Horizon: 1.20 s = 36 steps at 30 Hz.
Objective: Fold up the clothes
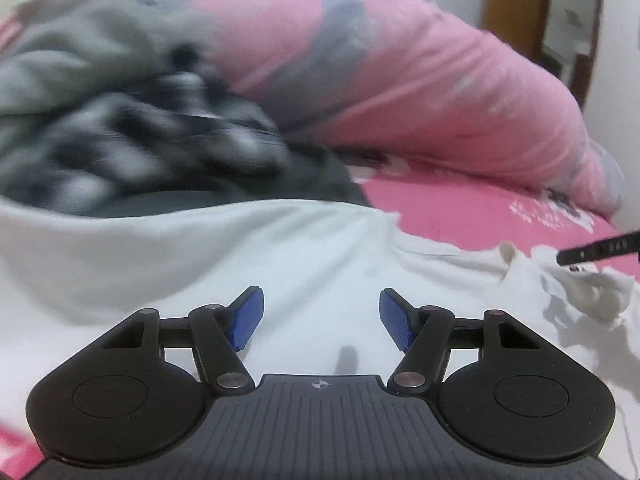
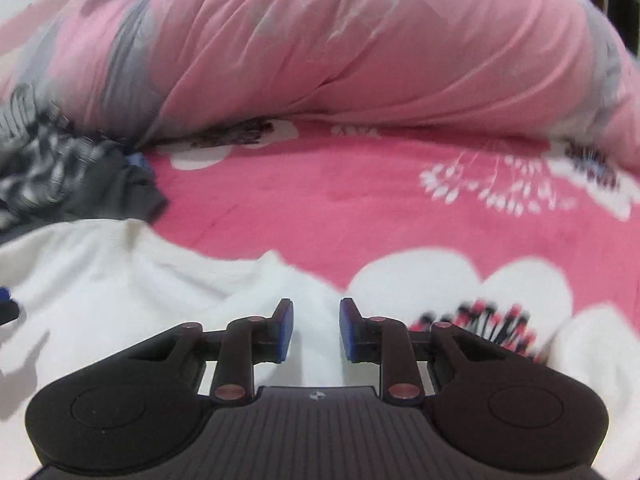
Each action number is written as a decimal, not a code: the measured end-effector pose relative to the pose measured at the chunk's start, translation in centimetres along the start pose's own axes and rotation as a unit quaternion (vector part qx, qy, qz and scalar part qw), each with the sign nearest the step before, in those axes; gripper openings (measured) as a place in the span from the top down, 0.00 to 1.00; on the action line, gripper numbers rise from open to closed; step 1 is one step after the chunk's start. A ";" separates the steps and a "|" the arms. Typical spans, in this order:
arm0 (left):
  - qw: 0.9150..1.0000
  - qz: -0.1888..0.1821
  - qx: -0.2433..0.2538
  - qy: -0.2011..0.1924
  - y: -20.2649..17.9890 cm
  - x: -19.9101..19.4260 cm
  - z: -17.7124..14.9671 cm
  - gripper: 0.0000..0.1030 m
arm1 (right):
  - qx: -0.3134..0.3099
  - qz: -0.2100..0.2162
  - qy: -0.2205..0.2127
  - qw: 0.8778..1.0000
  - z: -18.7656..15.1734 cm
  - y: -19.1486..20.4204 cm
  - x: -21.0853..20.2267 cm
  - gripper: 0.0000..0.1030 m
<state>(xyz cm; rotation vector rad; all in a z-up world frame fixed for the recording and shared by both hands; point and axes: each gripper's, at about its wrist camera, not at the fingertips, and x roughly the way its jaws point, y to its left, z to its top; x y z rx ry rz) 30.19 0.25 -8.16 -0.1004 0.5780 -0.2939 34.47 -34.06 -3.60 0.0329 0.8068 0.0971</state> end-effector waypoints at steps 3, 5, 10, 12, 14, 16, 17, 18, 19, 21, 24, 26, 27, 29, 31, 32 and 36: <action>1.000 0.004 -0.006 -0.012 -0.1 2.4 -0.9 0.37 | -0.027 0.000 0.024 0.999 0.0 -1.2 1.3 0.57; 1.000 0.002 -0.017 -0.004 0.2 3.4 -1.6 0.38 | -0.035 -0.004 0.043 0.998 -0.3 -1.8 2.4 0.57; 0.997 -0.023 -0.072 -0.016 2.2 3.3 -1.3 0.41 | -0.044 0.009 0.040 0.998 -0.7 -2.0 3.0 0.94; 0.997 -0.013 -0.071 -0.020 2.2 3.5 -1.2 0.42 | -0.056 -0.008 0.010 0.998 -0.2 -1.6 2.4 0.95; 0.997 -0.004 -0.070 -0.025 2.2 3.7 -1.1 0.42 | -0.067 -0.031 -0.016 0.997 0.3 -1.3 1.9 0.95; 0.997 0.005 -0.069 -0.030 2.3 3.9 -1.0 0.42 | -0.077 -0.054 -0.025 0.995 0.6 -1.1 2.5 0.95; 0.997 0.010 -0.068 -0.032 2.3 3.9 -1.0 0.42 | -0.084 -0.063 -0.020 0.994 0.5 -1.0 3.4 0.95; 0.997 0.010 -0.070 -0.031 2.4 4.2 -1.1 0.42 | -0.093 -0.075 -0.009 0.993 0.2 -0.8 4.5 0.95; 0.997 0.008 -0.072 -0.031 2.5 4.2 -1.1 0.42 | -0.098 -0.085 -0.007 0.992 -0.2 -0.7 5.4 0.94; 0.997 0.006 -0.077 -0.031 2.8 4.4 -1.2 0.42 | -0.096 -0.101 -0.016 0.990 -0.7 -0.7 6.1 0.83; 0.996 0.003 -0.083 -0.030 2.8 4.7 -1.3 0.42 | -0.030 -0.105 -0.026 0.994 0.2 -2.9 5.0 0.57; 0.996 0.001 -0.085 -0.031 2.9 4.7 -1.4 0.42 | 0.027 -0.095 -0.048 0.994 0.8 -5.4 3.2 0.57; 0.996 -0.001 -0.086 -0.032 2.9 4.7 -1.4 0.42 | 0.057 -0.098 -0.065 0.991 0.8 -6.7 1.9 0.57; 0.995 -0.004 -0.091 -0.032 3.1 4.7 -1.5 0.42 | 0.119 -0.108 -0.104 0.981 0.9 -9.3 -1.0 0.57; 0.995 -0.007 -0.095 -0.033 3.2 4.8 -1.5 0.42 | 0.195 -0.100 -0.133 0.967 0.2 -11.9 -4.3 0.57; 0.995 -0.009 -0.098 -0.033 3.3 4.8 -1.5 0.42 | 0.231 -0.088 -0.143 0.958 -0.7 -13.0 -6.1 0.57; 0.993 -0.018 -0.110 -0.039 3.7 4.7 -1.6 0.42 | 0.269 -0.098 -0.152 0.946 -6.2 -14.6 -13.4 0.56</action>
